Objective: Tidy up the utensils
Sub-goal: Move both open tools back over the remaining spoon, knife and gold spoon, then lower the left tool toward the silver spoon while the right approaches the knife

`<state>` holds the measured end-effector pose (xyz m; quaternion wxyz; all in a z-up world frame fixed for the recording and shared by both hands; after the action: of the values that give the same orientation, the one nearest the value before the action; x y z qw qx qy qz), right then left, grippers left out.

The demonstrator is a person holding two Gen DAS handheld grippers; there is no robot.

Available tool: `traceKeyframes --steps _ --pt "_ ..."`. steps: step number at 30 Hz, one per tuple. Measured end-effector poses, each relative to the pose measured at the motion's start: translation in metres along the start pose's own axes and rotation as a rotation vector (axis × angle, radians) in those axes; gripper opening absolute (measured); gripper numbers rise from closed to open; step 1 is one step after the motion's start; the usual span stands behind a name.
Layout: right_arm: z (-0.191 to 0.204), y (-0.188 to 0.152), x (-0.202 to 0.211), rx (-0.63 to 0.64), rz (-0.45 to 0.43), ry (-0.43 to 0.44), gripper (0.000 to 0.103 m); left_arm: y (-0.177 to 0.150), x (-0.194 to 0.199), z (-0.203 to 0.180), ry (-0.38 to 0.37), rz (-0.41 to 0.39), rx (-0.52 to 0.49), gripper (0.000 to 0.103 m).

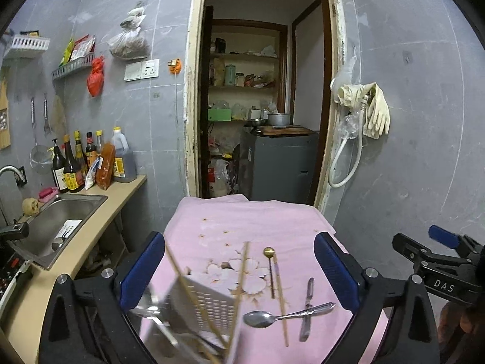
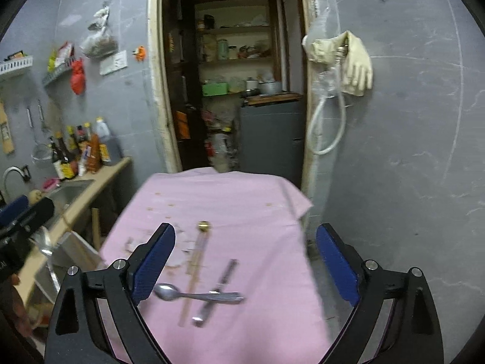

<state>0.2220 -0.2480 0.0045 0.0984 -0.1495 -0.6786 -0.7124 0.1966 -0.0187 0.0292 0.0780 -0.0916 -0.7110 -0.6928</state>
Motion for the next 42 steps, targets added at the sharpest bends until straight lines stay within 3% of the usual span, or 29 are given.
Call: traceKeyframes --steps 8,18,30,42 --pt "-0.046 -0.008 -0.022 0.112 0.052 -0.017 0.098 -0.013 -0.009 -0.051 0.085 0.030 -0.044 0.100" --pt "-0.069 -0.019 -0.057 0.170 0.061 0.148 0.101 -0.040 -0.027 -0.087 0.169 0.119 -0.050 0.100" --pt "-0.078 -0.052 -0.104 0.122 0.148 0.343 0.102 -0.083 -0.046 -0.099 0.252 0.162 0.034 0.100" --pt "-0.051 -0.100 -0.156 0.123 0.333 0.483 0.101 -0.156 -0.069 -0.083 0.349 0.320 0.192 0.099"
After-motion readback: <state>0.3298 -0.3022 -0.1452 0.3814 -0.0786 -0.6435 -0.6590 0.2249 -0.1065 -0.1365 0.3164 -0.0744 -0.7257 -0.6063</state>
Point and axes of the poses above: each gripper's, at about its wrist camera, not at the fingertips, and x roughly against the way its jaws point, z to its left, y to its top, the point moved 6 cm from there along -x, roughly the way its jaws point, and after that the axes turned 10 degrees about -z, right-handed, at the moved point
